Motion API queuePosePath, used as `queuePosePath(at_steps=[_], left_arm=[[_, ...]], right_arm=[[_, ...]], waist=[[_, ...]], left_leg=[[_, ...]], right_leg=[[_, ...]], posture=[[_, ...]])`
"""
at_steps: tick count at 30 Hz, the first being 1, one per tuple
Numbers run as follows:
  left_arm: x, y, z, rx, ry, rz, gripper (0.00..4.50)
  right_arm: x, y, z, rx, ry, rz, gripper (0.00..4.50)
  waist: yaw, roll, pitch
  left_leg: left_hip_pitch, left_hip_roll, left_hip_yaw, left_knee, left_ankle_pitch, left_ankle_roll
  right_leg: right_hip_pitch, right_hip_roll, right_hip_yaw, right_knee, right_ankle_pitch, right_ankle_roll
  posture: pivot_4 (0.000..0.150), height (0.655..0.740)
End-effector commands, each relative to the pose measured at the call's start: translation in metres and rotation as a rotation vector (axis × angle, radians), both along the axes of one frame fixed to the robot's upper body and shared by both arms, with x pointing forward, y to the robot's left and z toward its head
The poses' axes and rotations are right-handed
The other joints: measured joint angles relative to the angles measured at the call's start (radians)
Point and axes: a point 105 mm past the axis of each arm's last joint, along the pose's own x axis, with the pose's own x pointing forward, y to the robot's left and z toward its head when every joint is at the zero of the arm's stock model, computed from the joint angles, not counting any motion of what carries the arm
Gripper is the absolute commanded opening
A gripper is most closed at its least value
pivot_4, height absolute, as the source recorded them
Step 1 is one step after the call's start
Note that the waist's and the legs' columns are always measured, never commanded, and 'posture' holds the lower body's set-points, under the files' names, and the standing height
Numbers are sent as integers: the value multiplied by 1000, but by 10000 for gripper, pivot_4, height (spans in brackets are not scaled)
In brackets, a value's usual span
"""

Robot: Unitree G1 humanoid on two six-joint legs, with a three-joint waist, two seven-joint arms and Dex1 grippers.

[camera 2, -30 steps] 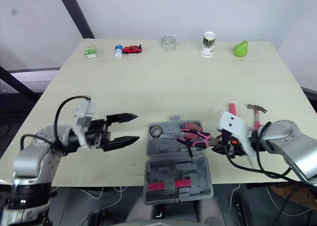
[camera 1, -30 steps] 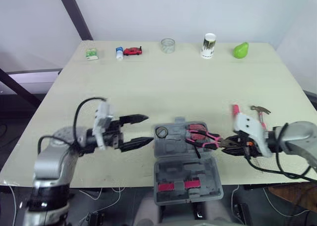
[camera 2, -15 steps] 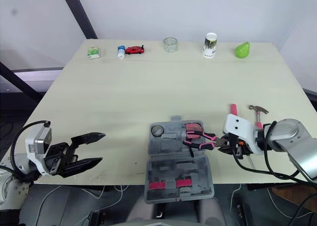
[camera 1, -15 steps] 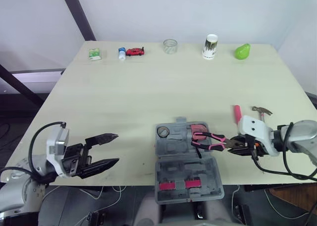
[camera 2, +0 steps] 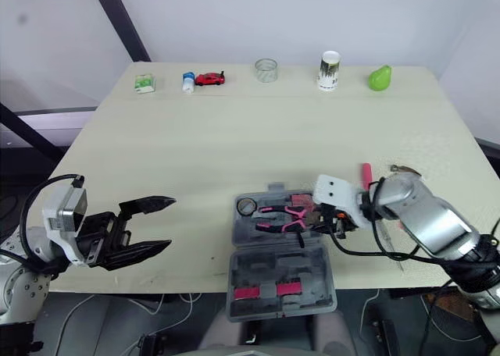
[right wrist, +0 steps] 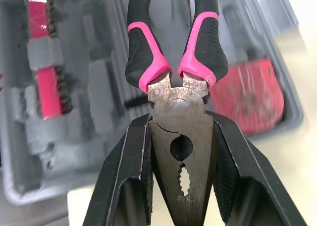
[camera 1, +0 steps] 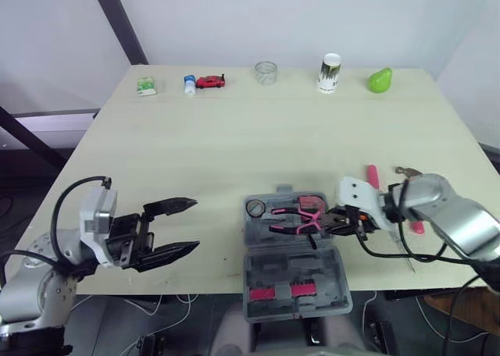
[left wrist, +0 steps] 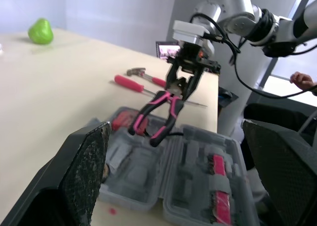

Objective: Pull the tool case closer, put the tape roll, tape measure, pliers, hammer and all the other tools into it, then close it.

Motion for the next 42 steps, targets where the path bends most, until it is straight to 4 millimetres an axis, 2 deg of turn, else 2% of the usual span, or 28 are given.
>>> queuePosePath(at_steps=[1, 9, 20, 22, 23, 26, 27, 31, 34, 36, 40, 42], left_arm=[[0, 0, 2, 29, -8, -10, 45000], [6, 2, -3, 74, 7, -22, 45000], [12, 13, -8, 95, -8, -11, 45000], [12, 14, -10, 96, -10, -13, 45000], [11, 14, -10, 96, -10, -14, 45000], [10, 15, -13, 93, -8, -15, 45000], [9, 15, -14, 92, -6, -16, 45000], [6, 17, -18, 87, 2, -17, 45000], [5, 18, -20, 83, 5, -16, 45000], [5, 19, -22, 80, 9, -14, 45000], [4, 19, -26, 73, 15, -16, 45000], [3, 19, -28, 71, 17, -17, 45000]], right_arm=[[7, 20, -1, -22, -31, 44, 9695], [16, 49, -18, -85, -19, 89, 9695], [14, 58, -32, -134, 18, 117, 9695], [15, 59, -33, -131, 26, 115, 20110], [15, 59, -34, -136, 23, 118, 22508], [21, 58, -34, -129, -20, 109, 38353], [23, 57, -31, -116, -36, 100, 42335], [18, 55, -14, 21, -39, 107, 42335], [10, 57, -4, 197, -53, 133, 42335], [2, 65, 7, 395, -28, 137, 42335], [8, 65, -3, 477, 0, 43, 42335], [13, 65, -7, 529, 4, -10, 37133]], waist=[[1, 0, 0], [2, 0, 0], [-3, 0, 0], [-3, 0, 0], [-3, 0, 0], [-1, 0, 0], [-1, 0, 0], [2, 0, 0], [4, 0, 0], [3, 0, 0], [-2, 0, 0], [0, 0, 0]], left_leg=[[0, 0, 0, 0, 0, 0], [-1, -1, -1, 0, 0, 0], [-1, -1, -1, 0, 0, 0], [-1, -1, -1, 0, 0, 0], [-1, -2, -1, 0, 0, 0], [-1, -2, -1, 0, 0, 0], [-1, -2, -1, 0, 0, 0], [-2, -1, -1, 0, 0, 0], [-2, 0, -2, 0, 0, 0], [-2, 0, -1, 0, 0, 0], [-1, 1, -1, 0, 0, 0], [-1, 1, -1, 0, 0, 0]], right_leg=[[0, 0, 0, 0, 0, 0], [0, 0, -1, 0, 0, 0], [-1, 1, -1, 1, 0, -1], [-1, 2, -1, 1, 0, -1], [-1, 2, -1, 1, 0, -1], [-1, 1, -1, 1, 0, -1], [-2, 1, -1, 1, 0, -1], [-2, 1, -1, 0, 0, -1], [-2, 1, -1, 0, 0, -1], [-2, 1, -1, 0, 0, -1], [-1, 2, -1, 1, 0, -1], [-1, 2, -1, 1, 0, -1]], posture=[[1500, 7400], [1500, 7400], [1500, 7400], [1500, 7400], [1500, 7400], [1500, 7400], [1500, 7400], [1500, 7400], [1500, 7400], [1500, 7400], [1500, 7400], [1500, 7400]])
